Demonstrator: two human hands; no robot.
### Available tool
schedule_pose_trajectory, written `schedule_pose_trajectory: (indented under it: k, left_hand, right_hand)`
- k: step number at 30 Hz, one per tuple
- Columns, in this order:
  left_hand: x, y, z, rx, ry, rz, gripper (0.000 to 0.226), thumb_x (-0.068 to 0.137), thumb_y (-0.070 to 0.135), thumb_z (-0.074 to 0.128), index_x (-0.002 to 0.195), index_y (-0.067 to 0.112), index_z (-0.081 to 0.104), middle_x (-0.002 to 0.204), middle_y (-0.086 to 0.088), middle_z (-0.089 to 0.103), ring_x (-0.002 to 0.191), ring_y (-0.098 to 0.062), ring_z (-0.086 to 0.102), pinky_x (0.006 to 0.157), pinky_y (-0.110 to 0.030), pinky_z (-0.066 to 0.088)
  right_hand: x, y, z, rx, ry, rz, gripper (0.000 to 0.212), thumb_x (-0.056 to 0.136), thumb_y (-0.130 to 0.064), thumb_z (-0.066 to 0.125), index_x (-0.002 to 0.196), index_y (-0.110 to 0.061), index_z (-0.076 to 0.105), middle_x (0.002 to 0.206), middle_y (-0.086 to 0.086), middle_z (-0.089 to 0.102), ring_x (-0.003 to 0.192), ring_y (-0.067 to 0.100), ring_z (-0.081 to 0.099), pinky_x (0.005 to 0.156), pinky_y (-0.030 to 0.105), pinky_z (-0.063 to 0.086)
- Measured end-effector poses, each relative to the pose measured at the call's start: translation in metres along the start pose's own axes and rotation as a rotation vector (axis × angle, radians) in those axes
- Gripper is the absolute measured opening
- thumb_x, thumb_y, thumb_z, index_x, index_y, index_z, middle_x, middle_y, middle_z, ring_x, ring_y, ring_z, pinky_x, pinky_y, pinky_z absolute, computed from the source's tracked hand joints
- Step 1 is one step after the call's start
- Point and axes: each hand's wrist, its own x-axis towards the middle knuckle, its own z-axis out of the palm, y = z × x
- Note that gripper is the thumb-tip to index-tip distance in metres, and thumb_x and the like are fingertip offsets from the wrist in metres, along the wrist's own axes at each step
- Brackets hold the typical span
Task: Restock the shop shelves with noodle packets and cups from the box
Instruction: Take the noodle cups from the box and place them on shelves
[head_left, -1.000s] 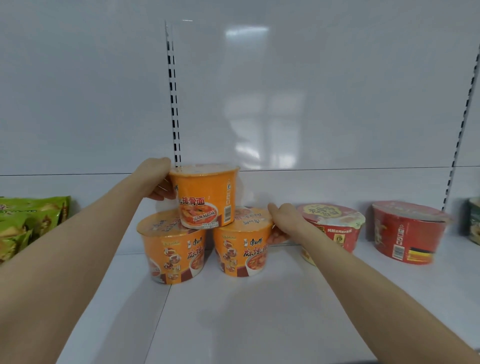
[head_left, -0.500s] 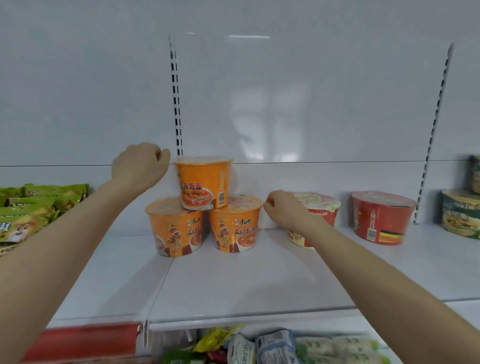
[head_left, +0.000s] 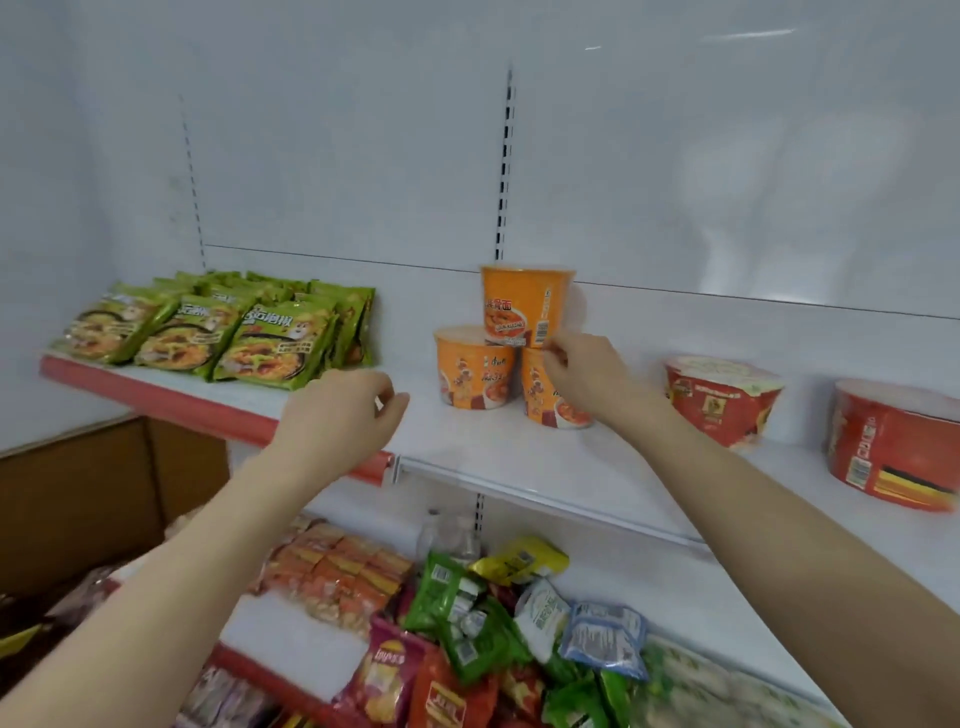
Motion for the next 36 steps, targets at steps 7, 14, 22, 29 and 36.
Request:
schedule_pose_trajectory:
  k: [7,14,22,29,36]
  left_hand:
    - [-0.089,-0.045,-0.026,0.124,-0.091,-0.208,0.032,0.095,0.035,0.043,0.084,0.012,0.062,0.077,-0.005,0.066,0.065,-0.023,0.057,0.047,-0.023,0.036]
    - [-0.163,-0.120,-0.061,0.196,-0.127,-0.445,0.032,0.095,0.039,0.042,0.099,0.016,0.063,0.086,-0.001,0.066,0.074,-0.018,0.062,0.059,-0.026,0.049]
    - [-0.235,-0.237,-0.098,0.301,-0.184,-0.602,0.031,0.096,0.037,0.040,0.098,0.016,0.063,0.078,0.003,0.059,0.069,-0.015,0.055,0.047,-0.019,0.035]
    - [-0.283,-0.320,-0.102,0.304,-0.245,-0.666,0.032,0.096,0.036,0.041,0.100,0.013,0.063,0.087,-0.004,0.065,0.084,-0.023,0.063,0.060,-0.026,0.040]
    - [-0.312,-0.387,-0.060,0.230,-0.273,-0.793,0.031,0.096,0.036,0.042,0.096,0.014,0.064,0.086,-0.002,0.065,0.079,-0.020,0.062,0.060,-0.026,0.040]
  right_hand:
    - [-0.016,-0.081,0.040,0.189,-0.093,-0.258,0.025,0.092,-0.013,0.043,0.099,0.001,0.062,0.100,0.019,0.066,0.095,0.034,0.059,0.082,0.041,0.047]
    - [-0.029,-0.194,0.099,0.321,-0.198,-0.430,0.024,0.092,-0.014,0.043,0.103,-0.002,0.062,0.102,0.017,0.066,0.096,0.034,0.058,0.080,0.039,0.047]
    - [-0.054,-0.340,0.184,0.449,-0.355,-0.506,0.026,0.095,-0.012,0.040,0.106,-0.001,0.061,0.103,0.015,0.064,0.097,0.029,0.058,0.077,0.031,0.043]
    - [-0.075,-0.425,0.257,0.468,-0.446,-0.471,0.029,0.094,-0.018,0.039,0.115,-0.009,0.059,0.108,0.012,0.065,0.100,0.027,0.058,0.086,0.039,0.048]
    - [-0.086,-0.461,0.345,0.450,-0.623,-0.446,0.027,0.095,-0.016,0.041,0.113,-0.007,0.058,0.110,0.009,0.064,0.093,0.020,0.059,0.078,0.032,0.049]
